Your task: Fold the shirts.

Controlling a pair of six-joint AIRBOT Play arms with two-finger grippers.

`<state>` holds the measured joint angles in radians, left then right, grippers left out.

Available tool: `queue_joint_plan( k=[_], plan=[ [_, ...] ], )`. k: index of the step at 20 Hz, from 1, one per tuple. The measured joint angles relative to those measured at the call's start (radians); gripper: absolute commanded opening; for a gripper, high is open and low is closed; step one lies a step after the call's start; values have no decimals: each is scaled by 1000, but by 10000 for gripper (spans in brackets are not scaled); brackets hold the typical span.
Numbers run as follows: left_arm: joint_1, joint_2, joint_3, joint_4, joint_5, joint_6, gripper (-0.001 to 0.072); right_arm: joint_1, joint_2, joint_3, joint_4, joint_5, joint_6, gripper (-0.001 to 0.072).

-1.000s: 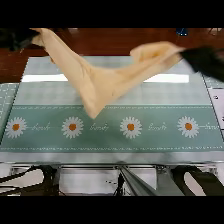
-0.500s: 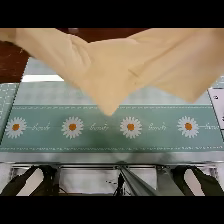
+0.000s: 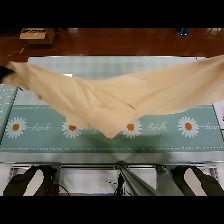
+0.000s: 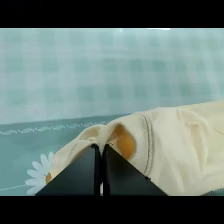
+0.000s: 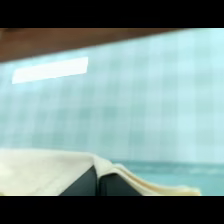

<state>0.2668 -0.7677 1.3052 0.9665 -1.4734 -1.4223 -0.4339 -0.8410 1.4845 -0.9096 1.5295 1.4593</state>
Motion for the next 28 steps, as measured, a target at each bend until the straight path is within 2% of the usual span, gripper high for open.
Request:
queue_joint_plan(
  k=[4, 8, 11, 17, 21, 25, 28],
  plan=[
    [-85, -42, -264, 13, 182, -4, 19, 151, -136, -86, -90, 27, -10, 28],
    [-113, -174, -389, 16, 372, 37, 19, 278, -318, -132, -171, -154, -28, 28],
    [-119, -299, -419, -4, 504, 56, 19, 316, -454, -142, -130, -310, -34, 28],
    [-124, -496, -435, -205, 743, 69, 19, 335, -642, -147, -34, -531, -38, 28],
    [-133, -553, -437, -330, 905, 81, 19, 338, -707, -148, -5, -669, -38, 28],
    [-162, -576, -436, -379, 1043, 113, 19, 339, -740, -148, 24, -813, -36, 28],
    [-192, -604, -436, -391, 1101, 124, 19, 339, -769, -148, 35, -856, -17, 29]
  ],
)
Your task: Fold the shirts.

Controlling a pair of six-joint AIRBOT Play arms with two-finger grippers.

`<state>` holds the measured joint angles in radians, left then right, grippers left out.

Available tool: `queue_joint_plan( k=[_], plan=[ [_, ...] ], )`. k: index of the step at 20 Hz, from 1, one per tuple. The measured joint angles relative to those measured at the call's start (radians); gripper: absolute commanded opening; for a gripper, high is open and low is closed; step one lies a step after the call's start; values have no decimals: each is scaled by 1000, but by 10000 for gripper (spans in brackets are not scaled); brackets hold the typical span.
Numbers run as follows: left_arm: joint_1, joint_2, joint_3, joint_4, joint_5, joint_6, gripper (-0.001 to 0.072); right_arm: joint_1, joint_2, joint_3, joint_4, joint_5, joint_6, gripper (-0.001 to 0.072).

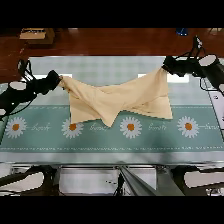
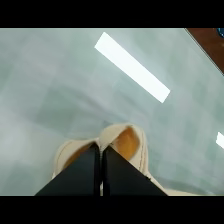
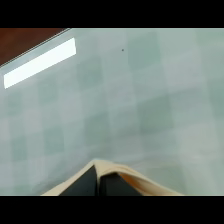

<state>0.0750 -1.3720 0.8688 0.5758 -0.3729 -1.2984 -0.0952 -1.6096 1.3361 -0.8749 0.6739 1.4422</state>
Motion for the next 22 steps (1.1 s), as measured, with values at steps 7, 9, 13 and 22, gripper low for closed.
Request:
queue_joint_plan(
  k=[7, 9, 13, 22],
  plan=[
    [-39, -60, 6, -8, -40, 5, 324, -5, -61, 9, 8, 85, 15, 235],
    [4, -58, 34, -8, -121, 5, 558, -25, -54, 43, 15, 135, 7, 363],
    [203, -49, 138, 47, -439, 3, 519, -126, 13, 146, -53, 339, -50, 417],
    [345, -75, 55, 158, -826, 24, 517, -313, 87, 106, -397, 695, -61, 417]
  ],
)
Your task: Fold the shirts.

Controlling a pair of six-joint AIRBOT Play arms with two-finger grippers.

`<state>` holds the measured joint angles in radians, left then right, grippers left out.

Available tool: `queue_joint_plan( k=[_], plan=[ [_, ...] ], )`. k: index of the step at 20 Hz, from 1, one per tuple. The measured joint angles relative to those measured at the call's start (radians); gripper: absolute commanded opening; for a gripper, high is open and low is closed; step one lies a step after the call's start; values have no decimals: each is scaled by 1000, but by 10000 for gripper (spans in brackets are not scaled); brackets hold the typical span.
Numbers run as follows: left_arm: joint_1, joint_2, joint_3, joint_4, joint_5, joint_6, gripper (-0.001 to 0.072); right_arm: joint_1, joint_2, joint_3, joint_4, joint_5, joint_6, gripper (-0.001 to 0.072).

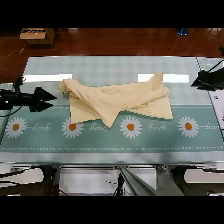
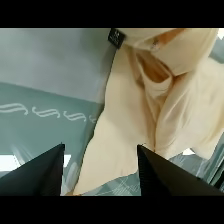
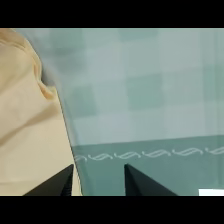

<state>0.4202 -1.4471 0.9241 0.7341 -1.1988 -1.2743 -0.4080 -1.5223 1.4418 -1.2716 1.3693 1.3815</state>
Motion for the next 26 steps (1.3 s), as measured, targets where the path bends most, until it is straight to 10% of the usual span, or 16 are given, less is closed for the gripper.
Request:
queue_joint_plan(
  k=[6, 11, 26],
  plan=[
    [-159, -107, -21, -21, 48, -9, 516, -12, 5, -67, 11, 21, 0, 417],
    [-242, -185, -24, -82, 102, -16, 19, -13, 5, -79, 17, 24, -1, 417],
    [-214, -199, -26, -172, 56, 102, 20, -148, 5, -423, 288, -55, -110, 515]
  ],
)
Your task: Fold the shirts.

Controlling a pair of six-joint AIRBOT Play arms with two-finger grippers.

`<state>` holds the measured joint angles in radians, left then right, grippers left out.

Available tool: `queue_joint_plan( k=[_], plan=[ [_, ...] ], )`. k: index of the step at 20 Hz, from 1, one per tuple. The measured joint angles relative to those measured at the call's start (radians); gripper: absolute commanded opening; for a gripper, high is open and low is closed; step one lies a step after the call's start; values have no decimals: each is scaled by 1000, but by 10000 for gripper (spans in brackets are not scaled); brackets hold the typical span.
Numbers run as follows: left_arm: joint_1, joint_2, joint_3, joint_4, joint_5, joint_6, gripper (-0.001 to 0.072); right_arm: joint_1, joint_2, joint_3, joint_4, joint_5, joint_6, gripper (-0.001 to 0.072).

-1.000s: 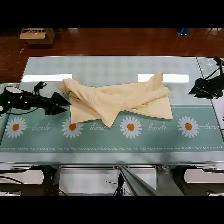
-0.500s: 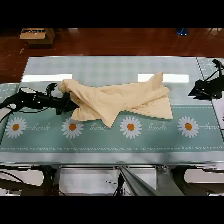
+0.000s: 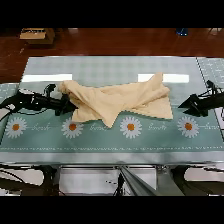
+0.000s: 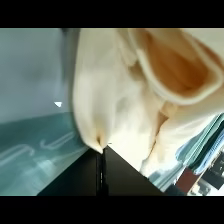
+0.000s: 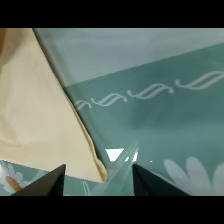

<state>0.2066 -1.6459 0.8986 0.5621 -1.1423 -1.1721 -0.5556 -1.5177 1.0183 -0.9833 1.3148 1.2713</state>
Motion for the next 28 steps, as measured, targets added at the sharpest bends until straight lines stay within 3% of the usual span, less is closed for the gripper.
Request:
queue_joint_plan(
  k=[4, 6, 7, 9, 10, 15, 21, 24, 28],
  plan=[
    [3, 2, 0, -81, -18, 26, 20, 5, 2, -134, 127, -84, -36, 501],
    [3, 2, 0, -96, -26, 32, 20, 44, 2, -169, 162, -117, -45, 408],
    [3, 2, 0, -102, -26, 33, 20, 73, 2, -180, 169, -139, -48, 353],
    [3, 2, 0, -111, -28, 39, 20, 146, 1, -193, 180, -195, -50, 98],
    [5, 2, 2, -124, -34, 51, 19, 183, 0, -195, 193, -224, -51, 29],
    [37, 48, 93, -281, -110, 156, 17, 263, 34, -86, 233, -220, -93, 29],
    [86, 264, 463, -448, -162, 198, 17, 270, 267, 237, 262, -140, -120, 28],
    [101, 400, 685, -434, -74, 184, 17, 270, 422, 407, 233, -226, -96, 27],
    [118, 573, 893, -280, 89, 87, 18, 270, 581, 584, 129, -322, 14, 27]
  ],
)
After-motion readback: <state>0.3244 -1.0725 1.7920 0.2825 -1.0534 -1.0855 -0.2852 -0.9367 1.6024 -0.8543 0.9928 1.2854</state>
